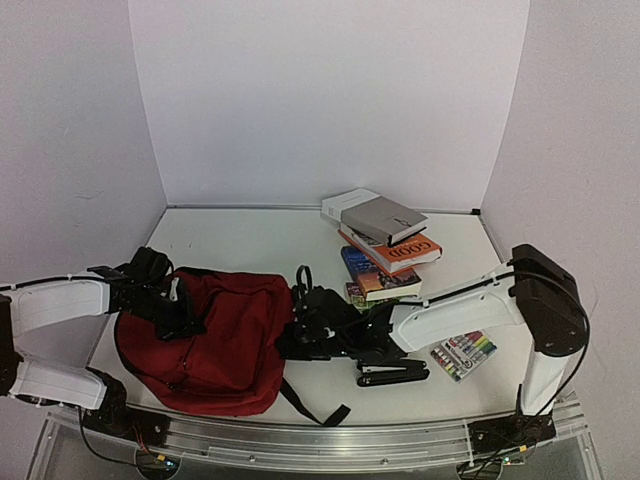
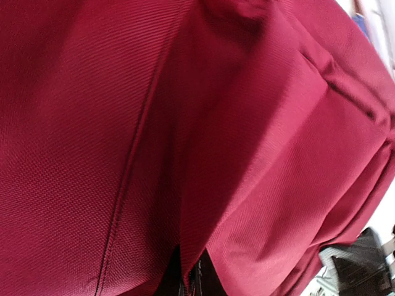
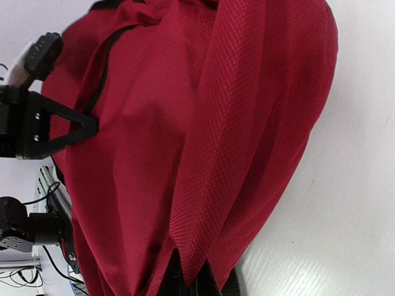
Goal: Pack the student bag
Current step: Move the student bag to the center of the board.
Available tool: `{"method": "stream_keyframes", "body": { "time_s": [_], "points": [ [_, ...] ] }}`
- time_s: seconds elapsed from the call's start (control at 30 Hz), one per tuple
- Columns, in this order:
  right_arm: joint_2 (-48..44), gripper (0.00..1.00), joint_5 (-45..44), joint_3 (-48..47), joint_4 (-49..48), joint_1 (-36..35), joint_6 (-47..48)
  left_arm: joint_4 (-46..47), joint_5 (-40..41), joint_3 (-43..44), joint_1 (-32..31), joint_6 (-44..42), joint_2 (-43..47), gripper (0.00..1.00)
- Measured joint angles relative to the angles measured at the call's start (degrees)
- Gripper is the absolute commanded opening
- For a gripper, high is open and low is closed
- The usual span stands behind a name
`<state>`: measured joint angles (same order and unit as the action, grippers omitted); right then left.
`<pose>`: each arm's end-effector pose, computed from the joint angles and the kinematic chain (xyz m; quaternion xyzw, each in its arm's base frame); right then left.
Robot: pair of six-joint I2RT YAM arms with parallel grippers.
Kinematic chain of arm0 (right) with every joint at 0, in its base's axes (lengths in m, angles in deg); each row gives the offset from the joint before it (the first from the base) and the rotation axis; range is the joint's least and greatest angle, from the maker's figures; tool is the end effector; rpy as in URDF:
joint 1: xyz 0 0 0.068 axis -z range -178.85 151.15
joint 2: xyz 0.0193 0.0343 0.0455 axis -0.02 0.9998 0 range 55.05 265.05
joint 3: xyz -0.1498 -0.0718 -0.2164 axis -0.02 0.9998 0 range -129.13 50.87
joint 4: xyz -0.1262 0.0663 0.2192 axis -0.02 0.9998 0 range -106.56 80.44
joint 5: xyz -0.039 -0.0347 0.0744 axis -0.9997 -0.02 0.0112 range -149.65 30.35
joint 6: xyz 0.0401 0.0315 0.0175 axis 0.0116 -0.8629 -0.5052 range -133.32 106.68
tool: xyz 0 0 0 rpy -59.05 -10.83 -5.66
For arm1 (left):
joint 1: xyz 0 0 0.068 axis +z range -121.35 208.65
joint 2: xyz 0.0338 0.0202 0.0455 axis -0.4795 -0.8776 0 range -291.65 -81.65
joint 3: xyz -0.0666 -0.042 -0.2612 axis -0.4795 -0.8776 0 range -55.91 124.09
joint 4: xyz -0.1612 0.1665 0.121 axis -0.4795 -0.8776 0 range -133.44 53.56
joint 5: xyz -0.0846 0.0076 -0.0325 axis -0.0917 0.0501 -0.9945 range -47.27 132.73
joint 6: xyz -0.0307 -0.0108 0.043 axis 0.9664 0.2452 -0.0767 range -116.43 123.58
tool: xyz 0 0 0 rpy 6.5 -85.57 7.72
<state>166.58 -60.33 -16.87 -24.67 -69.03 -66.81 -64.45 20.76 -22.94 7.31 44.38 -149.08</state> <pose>0.1442 0.3989 0.1689 -0.1264 0.8807 0.4000 0.2201 0.1852 -0.0866 0.1732 -0.1165 0.9474 -0.2791 0.1046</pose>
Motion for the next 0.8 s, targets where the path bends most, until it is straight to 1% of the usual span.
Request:
{"method": "stream_keyframes", "body": {
  "time_s": [0.13, 0.27, 0.33, 0.43, 0.5, 0.53, 0.57, 0.63, 0.7, 0.73, 0.8],
  "points": [
    [-8.2, 0.0, -1.1, 0.4, 5.5, 3.8, 3.8, 1.2, -1.4, 5.0, -3.1, 1.1, -0.1, 0.0],
    [-16.8, 0.01, -1.5, 0.4, 10.1, 11.7, 8.8, 5.3, -2.8, 13.1, -6.5, 2.5, -2.8, 0.0],
    [-19.8, 0.05, -1.9, 0.4, 11.9, 16.9, 11.7, 8.7, -3.7, 17.0, -8.8, 3.2, -6.2, 0.0],
    [-21.4, 0.14, -2.4, 0.4, 14.1, 23.1, 15.4, 13.5, -4.7, 21.9, -12.4, 4.6, -12.7, 0.0],
    [-21.4, 0.23, -3.2, 0.4, 15.9, 26.1, 17.4, 15.5, -5.0, 25.0, -15.0, 5.5, -18.1, 0.02],
    [-21.3, 0.27, -3.9, 0.4, 16.7, 27.3, 18.3, 15.8, -5.0, 26.5, -16.0, 5.8, -20.8, 0.05],
    [-21.3, 0.32, -4.6, 0.4, 17.4, 28.4, 19.3, 16.0, -5.1, 27.8, -16.8, 6.0, -23.2, 0.1],
    [-21.2, 0.45, -5.9, 0.1, 18.9, 29.6, 20.3, 16.1, -5.1, 30.0, -18.7, 6.2, -28.3, 0.25],
    [-21.2, 0.53, -7.0, -0.4, 20.7, 29.8, 21.3, 15.9, -5.3, 30.9, -19.9, 6.7, -30.8, 0.38],
    [-21.2, 0.57, -7.4, -0.7, 21.5, 29.8, 21.8, 15.7, -5.4, 31.0, -20.3, 6.8, -31.4, 0.44],
    [-21.4, 0.59, -7.3, -1.2, 23.0, 29.7, 22.8, 15.1, -5.0, 31.2, -20.6, 6.7, -31.0, 0.55]
  ]
}}
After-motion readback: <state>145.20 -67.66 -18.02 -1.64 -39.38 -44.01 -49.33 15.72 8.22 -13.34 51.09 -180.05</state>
